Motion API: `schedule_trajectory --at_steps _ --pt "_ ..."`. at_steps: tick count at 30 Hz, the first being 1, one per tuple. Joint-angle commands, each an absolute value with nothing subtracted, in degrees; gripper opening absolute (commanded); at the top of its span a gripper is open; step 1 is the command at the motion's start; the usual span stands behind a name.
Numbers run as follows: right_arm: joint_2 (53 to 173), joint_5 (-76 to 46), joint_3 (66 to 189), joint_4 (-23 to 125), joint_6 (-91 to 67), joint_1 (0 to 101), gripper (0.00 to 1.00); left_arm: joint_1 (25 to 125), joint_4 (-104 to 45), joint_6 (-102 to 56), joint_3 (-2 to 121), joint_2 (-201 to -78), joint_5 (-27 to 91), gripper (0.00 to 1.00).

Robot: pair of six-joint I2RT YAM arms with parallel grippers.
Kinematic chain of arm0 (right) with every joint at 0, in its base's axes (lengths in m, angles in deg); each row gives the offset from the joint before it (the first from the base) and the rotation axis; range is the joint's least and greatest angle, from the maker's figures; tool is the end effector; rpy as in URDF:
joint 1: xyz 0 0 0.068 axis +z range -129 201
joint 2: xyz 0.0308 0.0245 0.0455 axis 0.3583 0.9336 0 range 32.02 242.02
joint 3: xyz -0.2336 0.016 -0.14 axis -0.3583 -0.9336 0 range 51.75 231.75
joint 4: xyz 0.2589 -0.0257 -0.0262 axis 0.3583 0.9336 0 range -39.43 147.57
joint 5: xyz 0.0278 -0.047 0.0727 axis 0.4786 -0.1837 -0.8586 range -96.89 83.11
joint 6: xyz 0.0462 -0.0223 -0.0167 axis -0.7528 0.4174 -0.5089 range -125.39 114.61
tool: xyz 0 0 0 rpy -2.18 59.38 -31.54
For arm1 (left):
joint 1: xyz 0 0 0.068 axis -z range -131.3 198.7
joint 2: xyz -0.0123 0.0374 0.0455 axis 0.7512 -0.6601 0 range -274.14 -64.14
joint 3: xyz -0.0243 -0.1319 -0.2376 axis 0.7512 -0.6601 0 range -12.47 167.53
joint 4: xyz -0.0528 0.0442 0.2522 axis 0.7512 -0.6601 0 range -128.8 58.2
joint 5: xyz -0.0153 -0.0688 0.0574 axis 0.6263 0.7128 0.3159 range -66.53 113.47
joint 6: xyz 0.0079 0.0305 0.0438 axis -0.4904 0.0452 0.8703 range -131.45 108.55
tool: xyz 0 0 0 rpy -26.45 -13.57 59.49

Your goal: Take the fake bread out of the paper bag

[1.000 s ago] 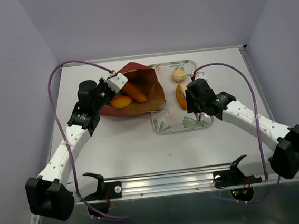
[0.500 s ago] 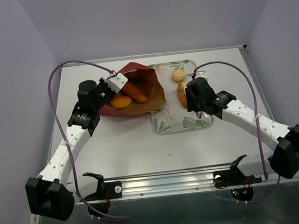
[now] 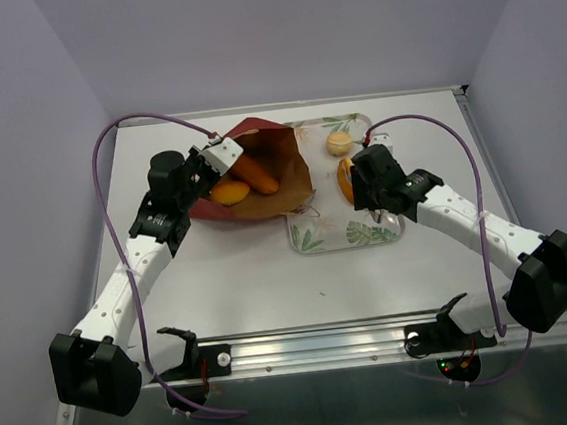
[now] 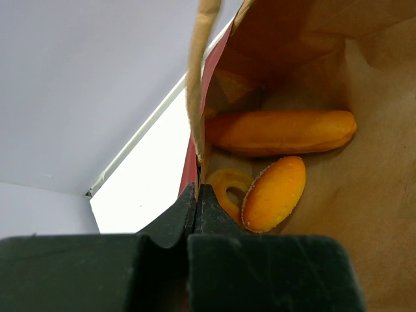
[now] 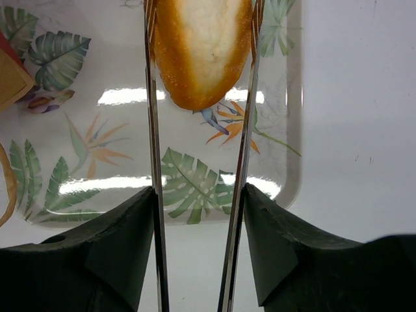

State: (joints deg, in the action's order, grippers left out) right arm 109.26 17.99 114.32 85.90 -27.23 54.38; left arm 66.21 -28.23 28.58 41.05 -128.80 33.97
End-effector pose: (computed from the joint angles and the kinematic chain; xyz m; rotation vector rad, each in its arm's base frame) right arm 0.2439 0.1428 0.2855 -0.0482 2.3395 -0.0624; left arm 0.2526 -0.0865 0.3493 0.9366 1.4217 0.1371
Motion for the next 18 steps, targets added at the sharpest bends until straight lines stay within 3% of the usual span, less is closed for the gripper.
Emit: schedule_trajectory --at_steps 1,18 --pt "109.2 18.8 115.9 82.0 -26.8 53.7 0.60 66.4 -24.5 29.0 44.4 -128.3 35.0 0.00" --pt "112.1 17.5 120.2 81.2 -24.6 52.6 0.64 66.4 -24.0 29.2 44.0 -128.6 34.6 0.00"
